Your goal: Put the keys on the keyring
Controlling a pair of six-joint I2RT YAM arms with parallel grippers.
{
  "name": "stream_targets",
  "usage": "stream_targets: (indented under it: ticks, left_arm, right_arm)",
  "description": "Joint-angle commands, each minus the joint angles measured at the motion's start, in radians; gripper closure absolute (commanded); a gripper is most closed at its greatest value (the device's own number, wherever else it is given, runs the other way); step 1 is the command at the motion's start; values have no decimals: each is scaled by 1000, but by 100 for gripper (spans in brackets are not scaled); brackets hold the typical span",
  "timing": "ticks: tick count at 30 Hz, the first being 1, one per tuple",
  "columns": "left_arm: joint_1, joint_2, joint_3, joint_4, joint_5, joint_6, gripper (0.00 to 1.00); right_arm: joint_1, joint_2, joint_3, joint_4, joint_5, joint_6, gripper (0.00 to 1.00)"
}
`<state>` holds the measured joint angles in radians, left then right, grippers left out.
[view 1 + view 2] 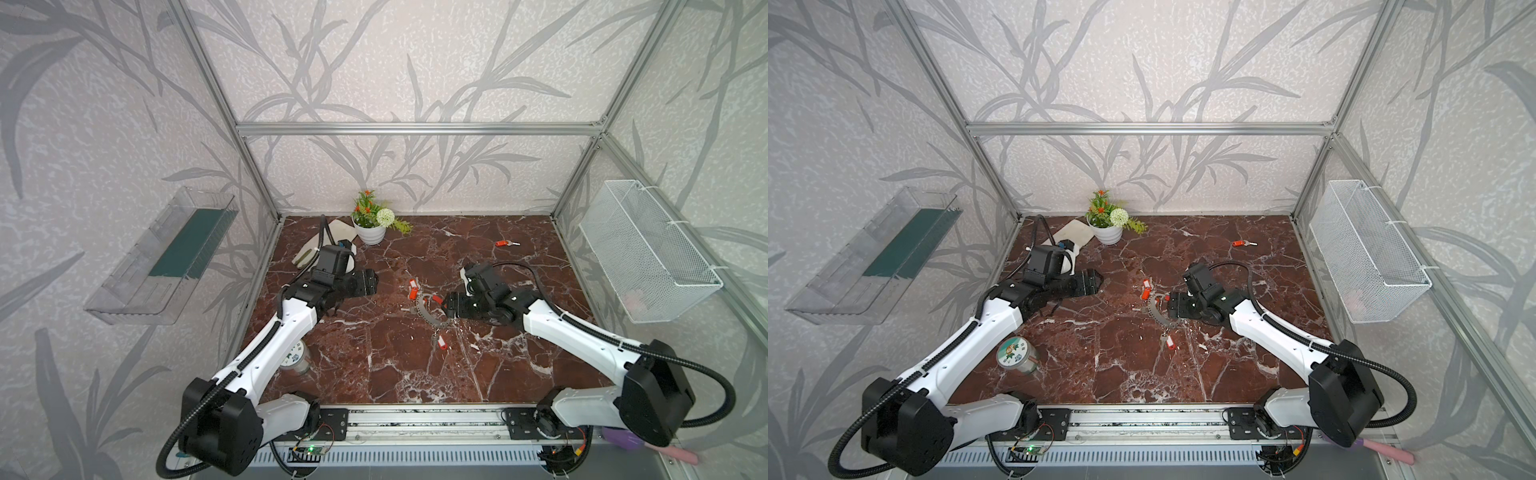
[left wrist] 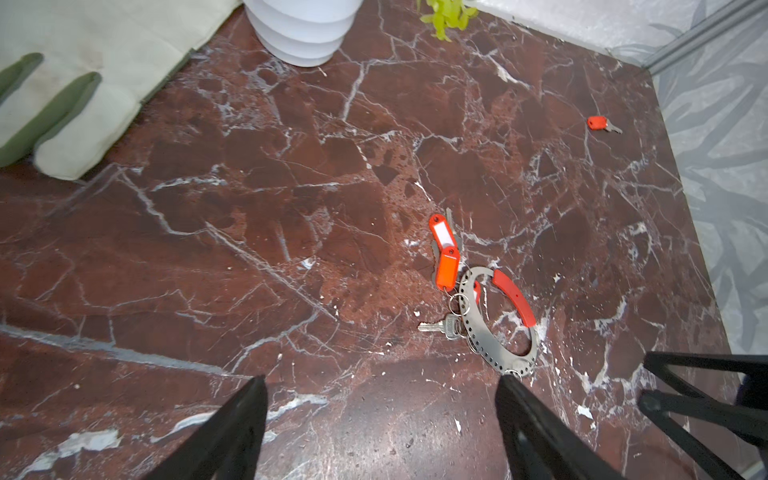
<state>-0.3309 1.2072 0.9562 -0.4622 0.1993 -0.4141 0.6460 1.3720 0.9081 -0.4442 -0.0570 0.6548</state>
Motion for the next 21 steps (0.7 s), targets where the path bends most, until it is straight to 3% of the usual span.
stream_targets:
  ticks: [1,5,21]
  left_arm:
    - [-17,-22,-24,11,7,28,15]
    - [-23,-14,-32,10,-12,27,15]
    - [-30,10,-38,3,-19,58,16]
  right_arm:
    - [29,64,32,-73,41,80,27]
    - [43,165,61,-68,-2,103,42]
    - [50,398,174,-82,2,161,54]
